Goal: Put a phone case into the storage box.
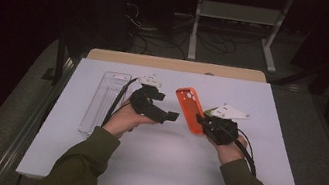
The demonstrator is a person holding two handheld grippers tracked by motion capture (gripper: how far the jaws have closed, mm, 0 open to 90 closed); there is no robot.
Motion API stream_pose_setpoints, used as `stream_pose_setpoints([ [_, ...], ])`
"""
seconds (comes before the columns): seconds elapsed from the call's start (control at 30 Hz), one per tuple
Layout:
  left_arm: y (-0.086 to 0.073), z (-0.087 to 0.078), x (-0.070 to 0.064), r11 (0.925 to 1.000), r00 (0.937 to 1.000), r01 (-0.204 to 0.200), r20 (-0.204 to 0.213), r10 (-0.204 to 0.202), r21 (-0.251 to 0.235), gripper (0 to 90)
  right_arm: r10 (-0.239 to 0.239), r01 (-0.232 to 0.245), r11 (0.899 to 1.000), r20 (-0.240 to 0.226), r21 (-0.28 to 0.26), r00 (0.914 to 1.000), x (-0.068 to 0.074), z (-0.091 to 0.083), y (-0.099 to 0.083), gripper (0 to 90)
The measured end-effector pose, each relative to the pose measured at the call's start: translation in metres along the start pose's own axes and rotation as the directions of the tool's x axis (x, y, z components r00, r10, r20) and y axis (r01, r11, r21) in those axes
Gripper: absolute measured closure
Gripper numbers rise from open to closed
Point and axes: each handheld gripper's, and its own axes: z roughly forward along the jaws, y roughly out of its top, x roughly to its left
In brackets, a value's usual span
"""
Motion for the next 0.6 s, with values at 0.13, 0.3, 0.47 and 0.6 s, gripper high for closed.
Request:
stream_pose_setpoints([
  [0.13, 0.000, 0.003, 0.000, 1.0000, 0.9999, -0.003, 0.010, 0.003, -0.008, 0.0, -0.006, 0.006, 1.000, -0.005, 0.001, 1.0000, 0.003, 0.001, 0.001, 81.3],
  [0.3, -0.002, 0.009, -0.001, 0.9999, 0.9999, 0.002, 0.017, -0.002, -0.014, 0.0, -0.003, 0.003, 1.000, -0.020, -0.007, 0.9998, 0.009, 0.001, 0.002, 81.2],
  [0.47, -0.004, 0.013, -0.003, 0.9997, 0.9997, 0.016, 0.020, -0.016, -0.018, 0.0, -0.007, 0.007, 1.000, -0.028, -0.002, 0.9996, 0.014, 0.003, 0.002, 81.2],
  [0.6, -0.004, 0.014, -0.004, 0.9996, 0.9996, 0.016, 0.021, -0.016, -0.022, 0.0, -0.009, 0.009, 1.000, -0.038, -0.003, 0.9992, 0.016, 0.004, 0.002, 81.2],
])
